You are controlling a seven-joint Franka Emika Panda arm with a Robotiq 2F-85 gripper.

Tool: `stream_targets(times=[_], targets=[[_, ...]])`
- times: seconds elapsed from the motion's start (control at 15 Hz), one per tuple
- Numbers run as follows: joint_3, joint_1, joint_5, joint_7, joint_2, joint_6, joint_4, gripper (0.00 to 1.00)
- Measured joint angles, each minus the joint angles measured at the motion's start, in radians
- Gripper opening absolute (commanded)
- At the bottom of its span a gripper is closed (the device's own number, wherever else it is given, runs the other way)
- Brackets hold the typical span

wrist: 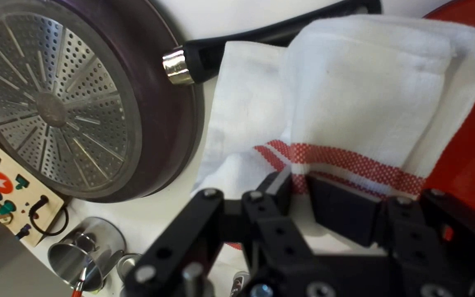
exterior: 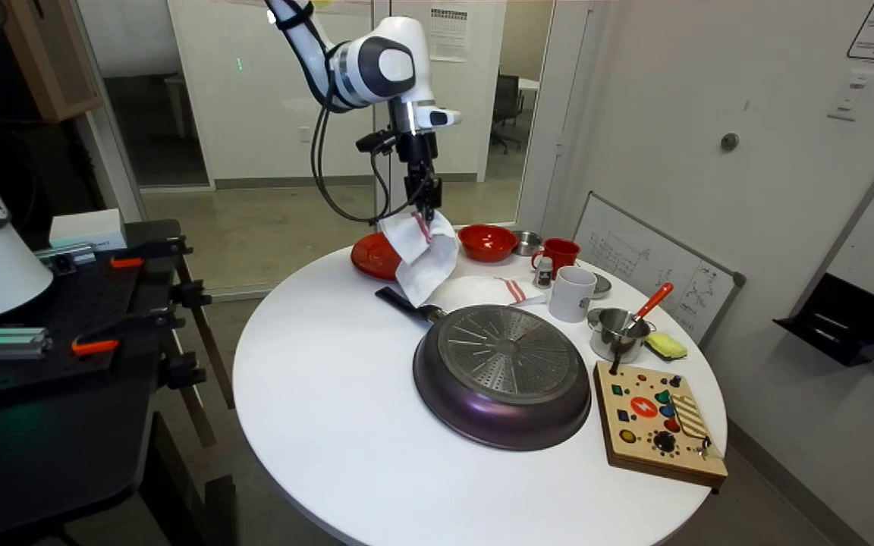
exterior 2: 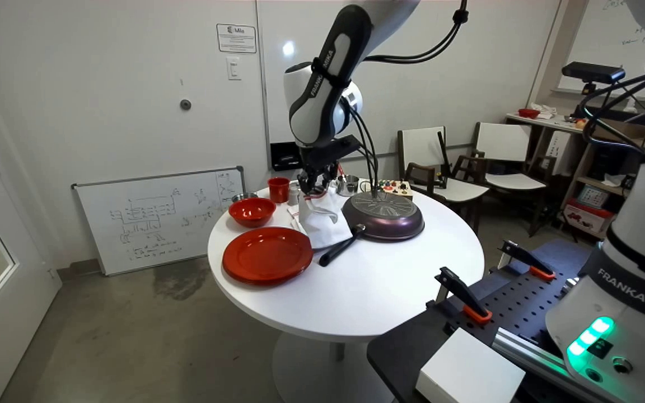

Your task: Fold the towel on the table

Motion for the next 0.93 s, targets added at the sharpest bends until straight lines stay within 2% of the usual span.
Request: stream_targets(times=[0.53, 0.93], targets=[[-0.004, -0.026, -0.008, 0.017, 0.202, -0.161, 0.288, 0.06], [-0.015, -0.012, -0.043, 0.111, 0.302, -0.326, 0.462, 0.06]])
